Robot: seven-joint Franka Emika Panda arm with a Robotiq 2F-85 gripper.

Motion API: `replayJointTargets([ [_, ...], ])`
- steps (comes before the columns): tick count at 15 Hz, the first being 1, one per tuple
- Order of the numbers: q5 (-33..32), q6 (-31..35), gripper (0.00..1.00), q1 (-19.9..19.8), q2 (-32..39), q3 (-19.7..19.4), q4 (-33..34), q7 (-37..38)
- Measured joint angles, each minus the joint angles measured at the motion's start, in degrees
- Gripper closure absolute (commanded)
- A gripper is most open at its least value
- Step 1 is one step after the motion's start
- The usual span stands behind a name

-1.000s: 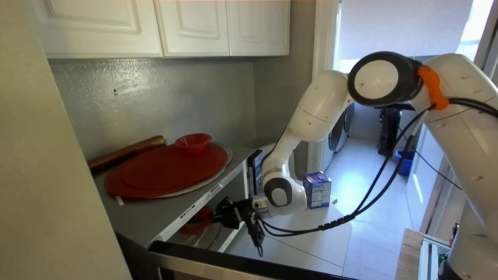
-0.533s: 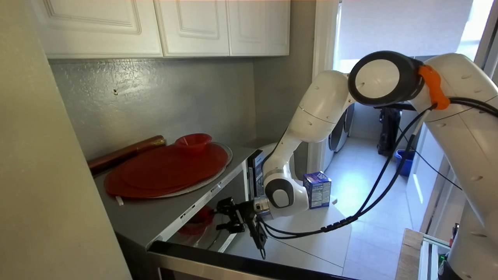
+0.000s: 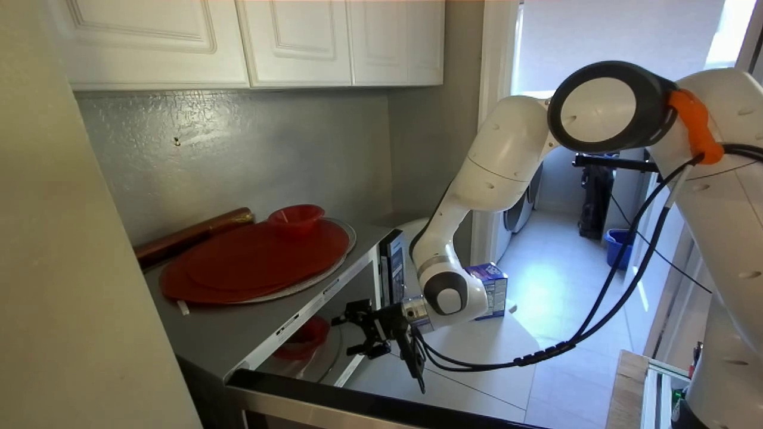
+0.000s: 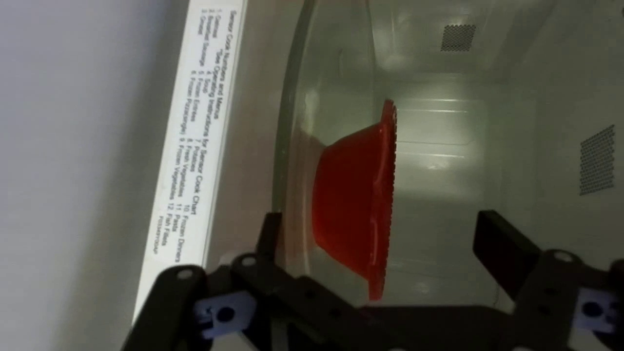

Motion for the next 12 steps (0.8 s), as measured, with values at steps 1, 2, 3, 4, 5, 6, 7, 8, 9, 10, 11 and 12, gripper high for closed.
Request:
replayJointTargets([
  [1, -1.5, -0.9, 0.00, 0.1, -0.7, -0.7, -1.3, 0.6],
  [2, -3.1, -1.8, 0.00, 0.2, -1.4, -1.2, -2.4, 1.1],
  [3, -4.6, -2.4, 0.00, 0.2, -2.2, -1.8, -3.5, 1.7],
  [4, -6.3, -2.9, 0.00, 0.2, -3.0, -2.3, -4.7, 2.5],
  [5, -7.9, -3.1, 0.00, 0.2, -3.9, -2.8, -5.8, 3.3],
  [6, -9.4, -3.2, 0.00, 0.1, -4.8, -3.4, -6.8, 3.9],
  [7, -10.7, -3.2, 0.00, 0.1, -5.8, -3.9, -7.9, 4.5],
  [8, -11.8, -3.2, 0.00, 0.1, -6.9, -4.5, -9.0, 5.0],
  [9, -12.9, -2.9, 0.00, 0.1, -8.1, -5.1, -10.1, 5.5],
  [10, -14.3, -2.5, 0.00, 0.0, -9.3, -5.7, -11.2, 6.2],
  [11, -15.9, -1.6, 0.00, -0.1, -10.6, -6.3, -12.3, 7.2],
  [12, -17.8, -0.4, 0.00, -0.2, -12.1, -6.8, -13.5, 8.4],
])
